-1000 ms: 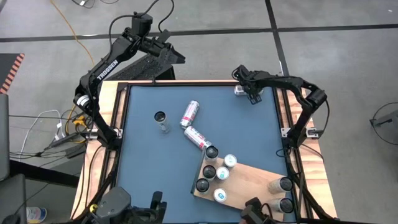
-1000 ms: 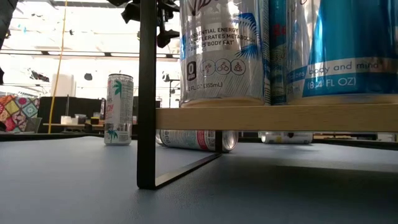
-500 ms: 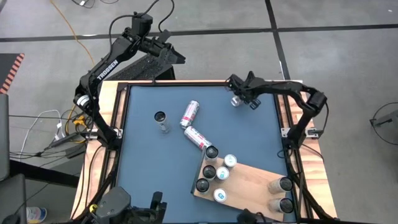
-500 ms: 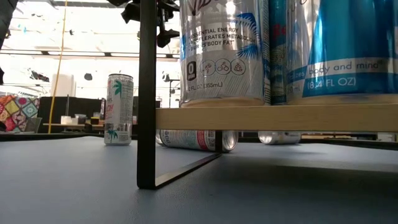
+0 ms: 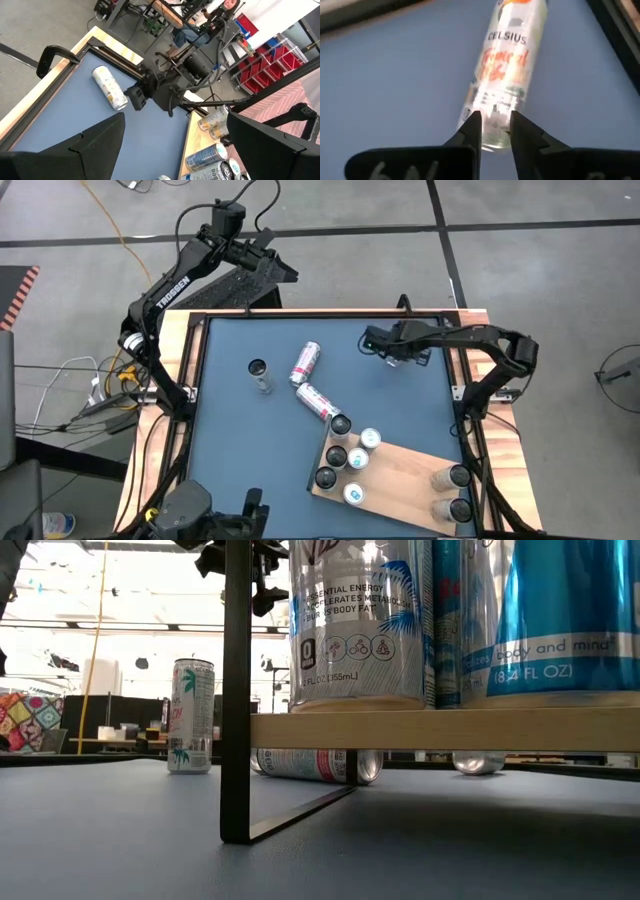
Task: Place canned beverage on shelf
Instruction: Put the white yellow soda can on the shelf
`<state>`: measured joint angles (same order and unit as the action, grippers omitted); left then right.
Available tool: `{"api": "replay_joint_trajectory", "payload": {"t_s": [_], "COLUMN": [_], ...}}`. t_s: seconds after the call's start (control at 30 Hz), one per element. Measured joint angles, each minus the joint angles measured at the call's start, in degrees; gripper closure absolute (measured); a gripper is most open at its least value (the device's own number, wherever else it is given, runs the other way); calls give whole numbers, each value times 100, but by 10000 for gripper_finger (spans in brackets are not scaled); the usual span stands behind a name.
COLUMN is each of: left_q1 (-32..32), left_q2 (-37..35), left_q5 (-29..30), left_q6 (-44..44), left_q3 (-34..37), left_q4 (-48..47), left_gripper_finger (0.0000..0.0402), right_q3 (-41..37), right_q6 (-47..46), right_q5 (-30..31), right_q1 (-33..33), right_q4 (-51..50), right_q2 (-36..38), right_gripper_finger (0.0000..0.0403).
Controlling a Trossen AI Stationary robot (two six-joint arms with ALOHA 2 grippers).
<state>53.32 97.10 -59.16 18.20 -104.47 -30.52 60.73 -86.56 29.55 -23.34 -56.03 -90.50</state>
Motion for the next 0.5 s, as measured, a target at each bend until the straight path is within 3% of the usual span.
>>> {"api": "replay_joint_trajectory", "payload": {"t_s": [0.17,0.3,0.5], "left_q1": [0,0,-40], "left_q2": [0,0,0], "left_q5": [69,122,136], "left_q6": [0,0,0], "left_q3": [0,0,0], "left_q4": [2,0,2], "left_gripper_finger": [65,65,65], "right_q3": [11,1,-28], "right_q6": [-919,-944,-1200], "right_q5": [264,305,-231], "right_q1": [-56,-431,-895], "right_q4": [-503,-764,-566], "right_q2": [224,286,-7], "right_gripper_finger": [282,205,91]}}
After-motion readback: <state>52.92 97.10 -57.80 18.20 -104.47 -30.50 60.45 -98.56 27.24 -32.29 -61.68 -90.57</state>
